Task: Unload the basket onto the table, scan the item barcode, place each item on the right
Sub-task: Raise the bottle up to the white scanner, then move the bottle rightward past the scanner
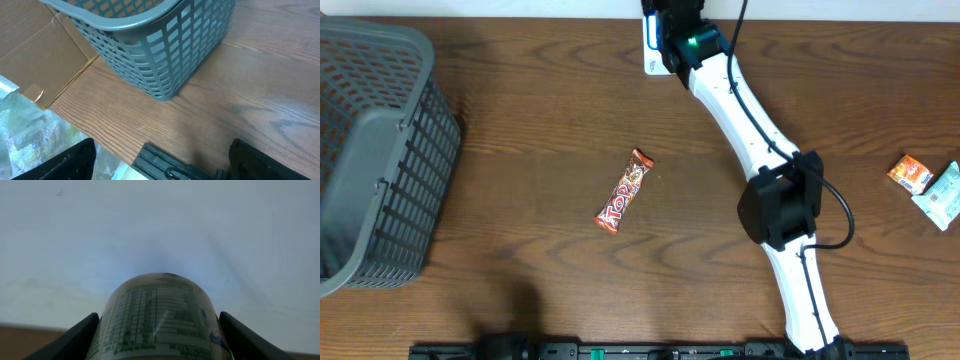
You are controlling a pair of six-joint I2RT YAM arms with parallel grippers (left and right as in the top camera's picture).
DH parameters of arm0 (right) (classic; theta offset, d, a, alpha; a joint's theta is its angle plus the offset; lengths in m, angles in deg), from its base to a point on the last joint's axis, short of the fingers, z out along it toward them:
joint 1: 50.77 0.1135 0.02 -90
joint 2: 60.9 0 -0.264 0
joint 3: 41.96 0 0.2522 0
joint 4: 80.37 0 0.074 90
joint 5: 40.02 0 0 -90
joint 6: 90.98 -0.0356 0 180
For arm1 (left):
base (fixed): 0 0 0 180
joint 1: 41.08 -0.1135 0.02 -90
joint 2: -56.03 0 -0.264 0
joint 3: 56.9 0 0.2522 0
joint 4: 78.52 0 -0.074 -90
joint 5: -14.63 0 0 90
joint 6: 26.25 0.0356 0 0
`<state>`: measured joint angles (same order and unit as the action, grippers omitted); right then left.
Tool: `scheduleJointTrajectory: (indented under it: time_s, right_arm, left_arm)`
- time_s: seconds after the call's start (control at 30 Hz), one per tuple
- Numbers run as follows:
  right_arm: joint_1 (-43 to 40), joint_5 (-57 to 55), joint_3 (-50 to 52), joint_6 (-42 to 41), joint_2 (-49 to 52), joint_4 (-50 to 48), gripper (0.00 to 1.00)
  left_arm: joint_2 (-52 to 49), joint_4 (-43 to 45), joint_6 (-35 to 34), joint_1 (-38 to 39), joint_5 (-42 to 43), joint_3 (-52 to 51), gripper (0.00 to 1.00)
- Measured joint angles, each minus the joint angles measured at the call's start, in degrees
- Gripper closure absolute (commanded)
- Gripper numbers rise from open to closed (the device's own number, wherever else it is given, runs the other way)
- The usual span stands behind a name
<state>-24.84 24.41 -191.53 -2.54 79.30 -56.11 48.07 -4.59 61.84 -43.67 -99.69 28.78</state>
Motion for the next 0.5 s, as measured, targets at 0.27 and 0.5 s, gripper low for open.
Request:
scheduleJointTrajectory:
  time_s: [0.27, 0.5]
  right_arm:
    - [-0.72, 2.73, 14.14, 0.22, 0.04, -13.94, 0.51]
    - [-0.63, 3.5, 15.61, 1.03, 2.49, -16.48, 0.51]
  left_arm:
    - [0.0, 0.0, 0.0, 0.02, 0.02, 0.0, 0.14]
    - [0.0, 0.0, 0.0, 0.02, 0.02, 0.0, 0.14]
